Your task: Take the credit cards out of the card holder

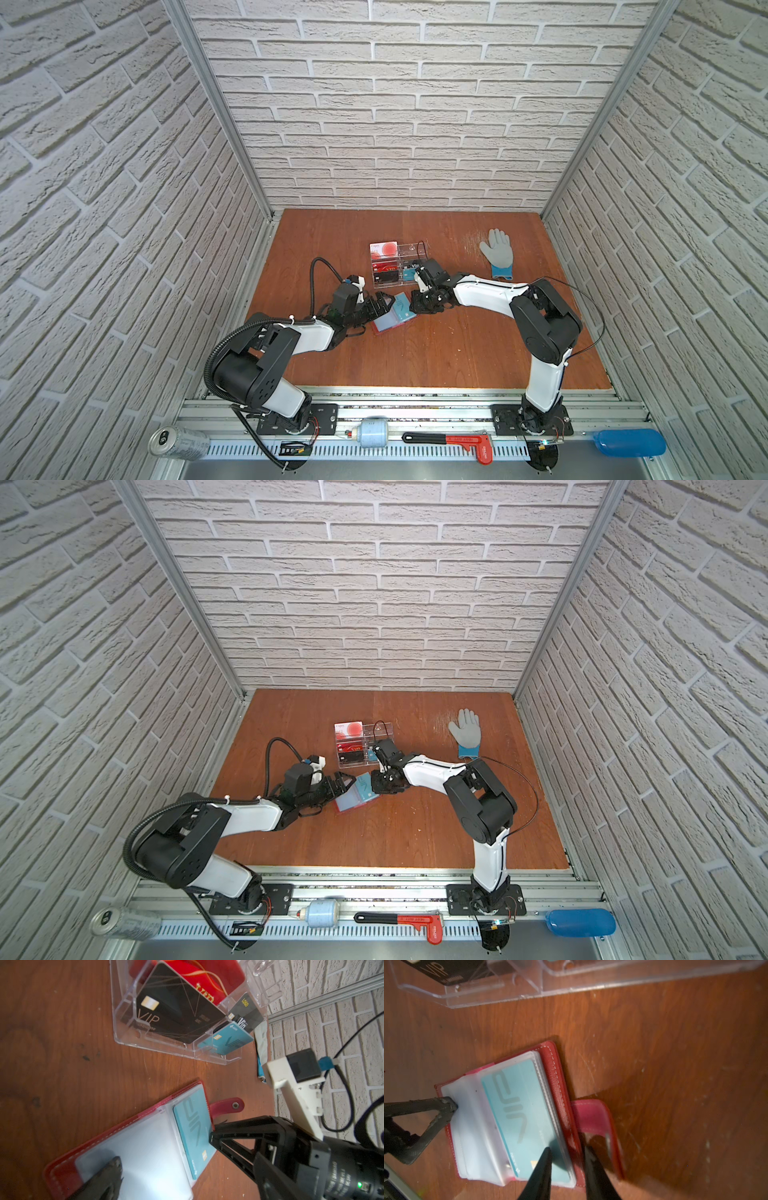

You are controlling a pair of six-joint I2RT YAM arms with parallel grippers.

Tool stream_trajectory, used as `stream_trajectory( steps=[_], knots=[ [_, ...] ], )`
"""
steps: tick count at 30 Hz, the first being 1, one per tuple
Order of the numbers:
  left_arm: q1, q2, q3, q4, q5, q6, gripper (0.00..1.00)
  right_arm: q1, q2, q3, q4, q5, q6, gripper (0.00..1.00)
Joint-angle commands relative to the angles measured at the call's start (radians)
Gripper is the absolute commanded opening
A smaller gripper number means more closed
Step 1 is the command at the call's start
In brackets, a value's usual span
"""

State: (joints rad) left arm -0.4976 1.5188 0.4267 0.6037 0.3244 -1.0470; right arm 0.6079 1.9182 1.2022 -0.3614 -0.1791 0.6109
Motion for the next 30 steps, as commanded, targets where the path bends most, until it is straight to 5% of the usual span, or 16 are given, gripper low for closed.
stream_trajectory(
  steps=[1,7,16,25,30],
  knots=[
    [0.004,0.036,-0.057,0.102,0.022,-0.05,0.98,0.003,0.047,0.061,-0.025,-0.004,-0.045,0.19],
    [-0.039,0.007,-0.11,0.151,-0.003,-0.096,0.98,-0.002,0.149,0.211,-0.126,-0.038,-0.17,0.11],
    [-0.097,-0.075,-0.172,0.184,-0.04,-0.165,0.98,-0.003,0.22,0.352,-0.212,-0.049,-0.235,0.12],
    [0.025,-0.38,-0.095,-0.212,-0.025,-0.045,0.98,0.0,-0.058,0.094,-0.084,-0.038,-0.098,0.32],
    [0.116,-0.349,-0.016,-0.313,0.041,0.026,0.98,0.022,-0.104,-0.027,0.021,-0.059,0.002,0.42]
  ],
)
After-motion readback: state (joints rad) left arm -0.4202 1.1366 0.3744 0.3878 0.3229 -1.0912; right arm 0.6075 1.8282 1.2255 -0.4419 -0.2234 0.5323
